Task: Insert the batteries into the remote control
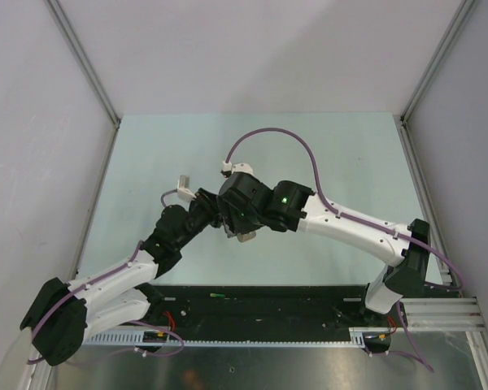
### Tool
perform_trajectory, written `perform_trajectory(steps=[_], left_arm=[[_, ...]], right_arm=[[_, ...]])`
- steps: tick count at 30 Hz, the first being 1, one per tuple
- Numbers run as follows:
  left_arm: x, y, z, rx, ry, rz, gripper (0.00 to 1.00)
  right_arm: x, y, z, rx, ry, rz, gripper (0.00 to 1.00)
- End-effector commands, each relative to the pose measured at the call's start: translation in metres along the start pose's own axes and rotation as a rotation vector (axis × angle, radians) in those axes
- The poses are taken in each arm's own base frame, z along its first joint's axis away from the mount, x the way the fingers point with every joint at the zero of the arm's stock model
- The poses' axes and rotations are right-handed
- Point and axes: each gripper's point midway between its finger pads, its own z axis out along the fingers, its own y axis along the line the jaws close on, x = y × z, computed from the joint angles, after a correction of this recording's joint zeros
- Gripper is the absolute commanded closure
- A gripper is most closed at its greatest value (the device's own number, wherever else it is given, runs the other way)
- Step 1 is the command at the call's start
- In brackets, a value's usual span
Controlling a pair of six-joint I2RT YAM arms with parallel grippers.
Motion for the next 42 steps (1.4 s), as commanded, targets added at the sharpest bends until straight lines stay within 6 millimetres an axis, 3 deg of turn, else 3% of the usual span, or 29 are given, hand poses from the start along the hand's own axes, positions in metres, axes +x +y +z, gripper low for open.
perform_trajectory(steps=[1, 14, 42], left_arm=[[-0.004, -0.097, -0.023, 0.344, 0.022, -0.066, 1.00], [-0.007, -0.074, -0.011, 0.277, -0.003, -0.065, 1.00], [-0.007, -0.055, -0.002, 0.219, -0.012, -0.048, 1.00]], right_arm=[[0.009, -0.035, 0.000, 0.147, 0.038, -0.034, 0.41], [-0.004, -0.024, -0.021, 0.105, 0.001, -0.015, 0.39], [-0.027, -0.019, -0.033, 0.152, -0.098, -0.058, 0.37]])
